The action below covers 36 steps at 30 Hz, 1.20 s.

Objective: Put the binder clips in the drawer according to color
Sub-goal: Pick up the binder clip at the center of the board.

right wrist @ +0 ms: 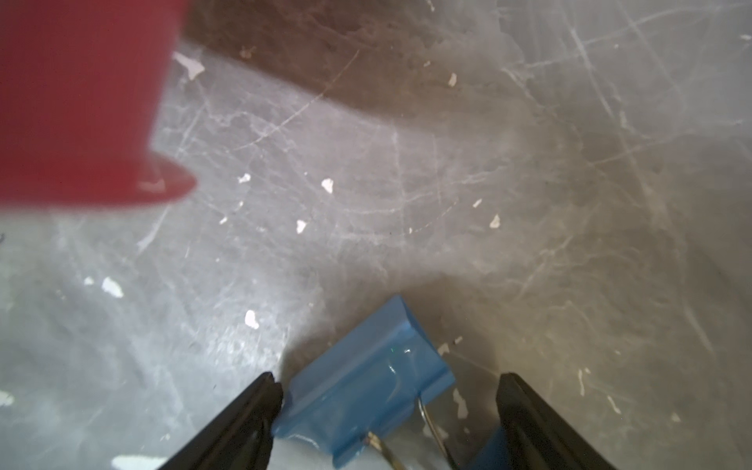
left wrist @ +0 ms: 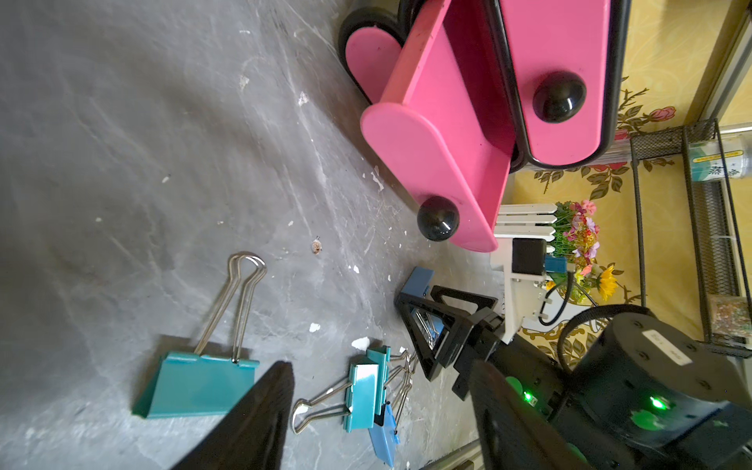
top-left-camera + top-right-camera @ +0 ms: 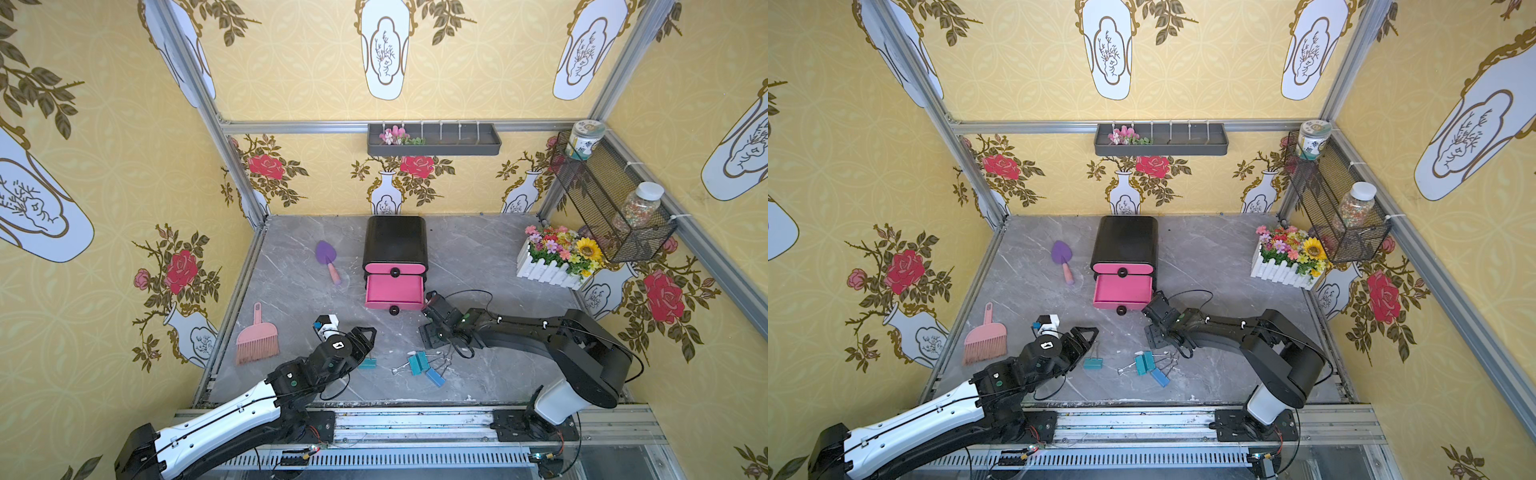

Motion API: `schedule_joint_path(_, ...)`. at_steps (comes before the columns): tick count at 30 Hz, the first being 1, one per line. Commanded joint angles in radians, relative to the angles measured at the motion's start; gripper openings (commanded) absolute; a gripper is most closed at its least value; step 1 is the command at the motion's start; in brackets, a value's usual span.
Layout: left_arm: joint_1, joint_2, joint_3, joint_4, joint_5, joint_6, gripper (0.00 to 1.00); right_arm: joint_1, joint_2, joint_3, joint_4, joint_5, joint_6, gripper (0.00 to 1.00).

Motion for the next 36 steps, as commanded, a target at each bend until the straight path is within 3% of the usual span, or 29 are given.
schedule_joint_path(1, 0.001, 0.007, -0.001, 0.017, 0.004, 0.001, 0.74, -0.016, 0.008, -0.001, 0.056, 0.017, -0.01, 0.85)
schedule_joint_path(13, 0.001, 0.056, 0.02, 0.038, 0.012, -0.002, 0.74, -0.107, 0.006, -0.035, 0.139, -0.033, 0.022, 0.79)
schedule_joint_path(21, 0.001, 0.08, 0.025, 0.064, 0.02, -0.002, 0.74, -0.099, -0.001, -0.031, 0.118, -0.032, 0.059, 0.65)
schedule_joint_path(30, 0.001, 0.08, 0.019, 0.081, 0.029, 0.001, 0.74, -0.035, -0.026, -0.043, 0.051, 0.051, 0.146, 0.71)
schedule_joint_path(36, 0.001, 0.068, 0.018, 0.078, 0.03, 0.004, 0.74, -0.031, 0.006, -0.006, 0.016, 0.086, 0.163, 0.56)
